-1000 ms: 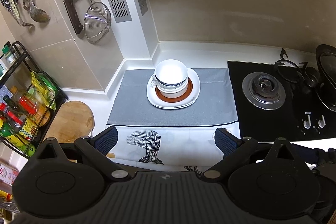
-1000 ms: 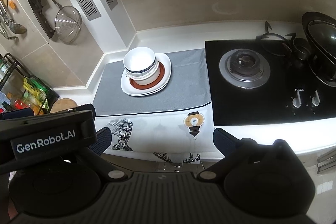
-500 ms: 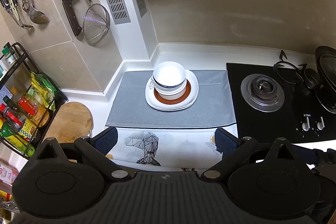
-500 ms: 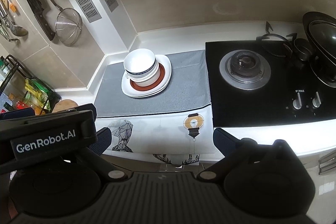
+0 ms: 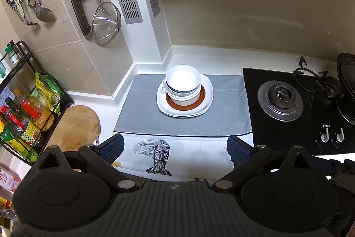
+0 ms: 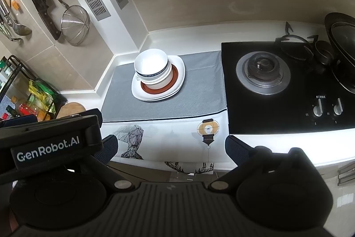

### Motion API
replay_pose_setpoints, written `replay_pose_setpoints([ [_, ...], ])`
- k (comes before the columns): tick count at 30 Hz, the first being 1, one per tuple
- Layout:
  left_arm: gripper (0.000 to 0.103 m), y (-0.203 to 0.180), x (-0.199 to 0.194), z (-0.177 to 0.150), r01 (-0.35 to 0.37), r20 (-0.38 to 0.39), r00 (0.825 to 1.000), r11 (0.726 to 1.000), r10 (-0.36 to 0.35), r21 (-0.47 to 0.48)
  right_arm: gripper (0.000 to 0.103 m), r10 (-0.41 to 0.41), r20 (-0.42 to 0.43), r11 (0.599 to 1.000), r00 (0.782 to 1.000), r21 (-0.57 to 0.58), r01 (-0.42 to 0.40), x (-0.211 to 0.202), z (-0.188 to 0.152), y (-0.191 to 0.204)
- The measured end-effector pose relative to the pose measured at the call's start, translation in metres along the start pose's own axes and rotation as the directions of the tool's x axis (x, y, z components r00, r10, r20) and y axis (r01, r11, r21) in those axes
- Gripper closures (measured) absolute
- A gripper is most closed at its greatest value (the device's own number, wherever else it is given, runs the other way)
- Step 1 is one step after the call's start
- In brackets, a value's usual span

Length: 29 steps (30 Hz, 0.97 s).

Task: Organize plates and bowls

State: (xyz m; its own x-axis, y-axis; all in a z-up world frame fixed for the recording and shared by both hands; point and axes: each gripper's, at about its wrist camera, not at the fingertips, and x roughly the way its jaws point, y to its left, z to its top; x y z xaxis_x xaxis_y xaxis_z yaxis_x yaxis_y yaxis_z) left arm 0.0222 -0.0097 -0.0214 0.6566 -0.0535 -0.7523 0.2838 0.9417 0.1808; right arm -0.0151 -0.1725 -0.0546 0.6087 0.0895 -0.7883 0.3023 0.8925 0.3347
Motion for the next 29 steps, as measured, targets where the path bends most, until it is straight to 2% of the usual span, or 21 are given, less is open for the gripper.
replay_pose_setpoints([
  [22, 0.003, 0.003, 0.001, 0.002, 0.021, 0.005, 1.000, 1.000, -0.021, 0.002, 0.001, -0.020, 0.012, 1.000, 1.000, 0.001, 0.020, -0.001, 0.003, 0.008],
  [29, 0.003, 0.013, 0.006, -0.002, 0.019, 0.001, 1.000, 1.000, -0.019, -0.006, 0.001, -0.004, -0.001, 1.000, 1.000, -0.016, 0.003, 0.006, 0.000, 0.013],
])
